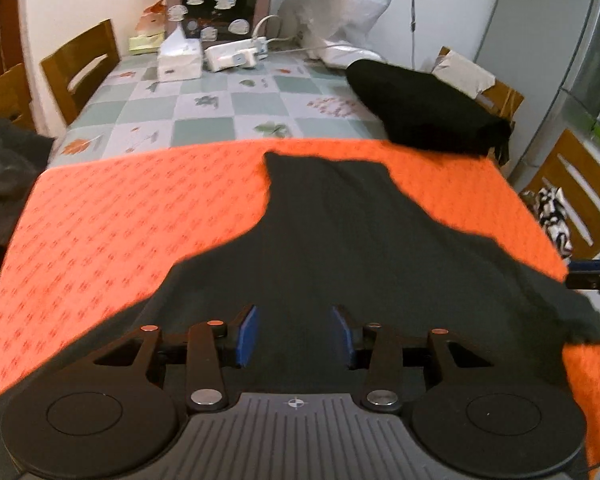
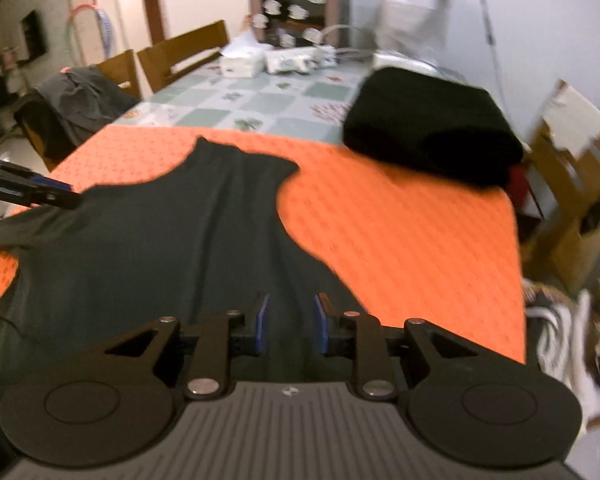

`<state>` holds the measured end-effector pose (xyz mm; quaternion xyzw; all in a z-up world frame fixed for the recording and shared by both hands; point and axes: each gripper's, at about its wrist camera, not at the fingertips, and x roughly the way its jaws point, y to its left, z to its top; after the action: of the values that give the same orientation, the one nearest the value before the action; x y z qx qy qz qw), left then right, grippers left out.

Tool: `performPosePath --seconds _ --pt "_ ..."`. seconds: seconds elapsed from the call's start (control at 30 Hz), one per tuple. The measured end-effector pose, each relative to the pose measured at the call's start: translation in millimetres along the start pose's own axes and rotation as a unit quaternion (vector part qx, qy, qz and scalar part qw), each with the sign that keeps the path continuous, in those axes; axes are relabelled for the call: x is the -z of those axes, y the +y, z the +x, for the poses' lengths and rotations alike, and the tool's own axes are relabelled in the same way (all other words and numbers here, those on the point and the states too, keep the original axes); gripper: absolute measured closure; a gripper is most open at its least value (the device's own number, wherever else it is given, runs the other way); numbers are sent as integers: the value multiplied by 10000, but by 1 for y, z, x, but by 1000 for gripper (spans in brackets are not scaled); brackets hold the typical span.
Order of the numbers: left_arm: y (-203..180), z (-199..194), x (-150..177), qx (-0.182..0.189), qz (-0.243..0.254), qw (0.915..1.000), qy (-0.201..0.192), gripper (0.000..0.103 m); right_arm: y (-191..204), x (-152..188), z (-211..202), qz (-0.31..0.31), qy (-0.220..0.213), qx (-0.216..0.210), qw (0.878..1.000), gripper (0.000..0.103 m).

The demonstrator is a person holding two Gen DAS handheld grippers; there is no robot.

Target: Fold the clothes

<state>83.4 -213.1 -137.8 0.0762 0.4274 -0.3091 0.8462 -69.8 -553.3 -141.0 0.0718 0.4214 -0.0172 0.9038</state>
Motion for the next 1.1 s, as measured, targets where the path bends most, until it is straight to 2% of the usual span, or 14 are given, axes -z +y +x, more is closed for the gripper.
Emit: performPosePath --seconds 0.07,0.23,0.43,0.57,0.77,0.93,1.1 --pt "2 -9 14 -123 -34 9999 52 59 -4 17 -4 209 55 61 9997 74" --pt "23 -26 48 -423 -471 9978 193 59 -14 59 -13 730 191 215 9969 74" --pt "45 -45 78 -849 -958 9915 221 59 -26 110 -23 1352 354 398 9894 71" --pt "56 -54 88 -1077 -1112 9877 217 59 -25 100 -23 1195 211 336 9920 71" --pt "77 -67 93 -1405 -1323 9812 96 55 -24 82 -22 894 -8 259 9957 65" --pt "90 -75 91 -1370 -1462 9797 -6 55 -44 57 -12 641 2 300 9975 62" --pt "91 -76 80 -1249 -1462 9813 -88 55 -53 26 19 250 58 146 9996 59"
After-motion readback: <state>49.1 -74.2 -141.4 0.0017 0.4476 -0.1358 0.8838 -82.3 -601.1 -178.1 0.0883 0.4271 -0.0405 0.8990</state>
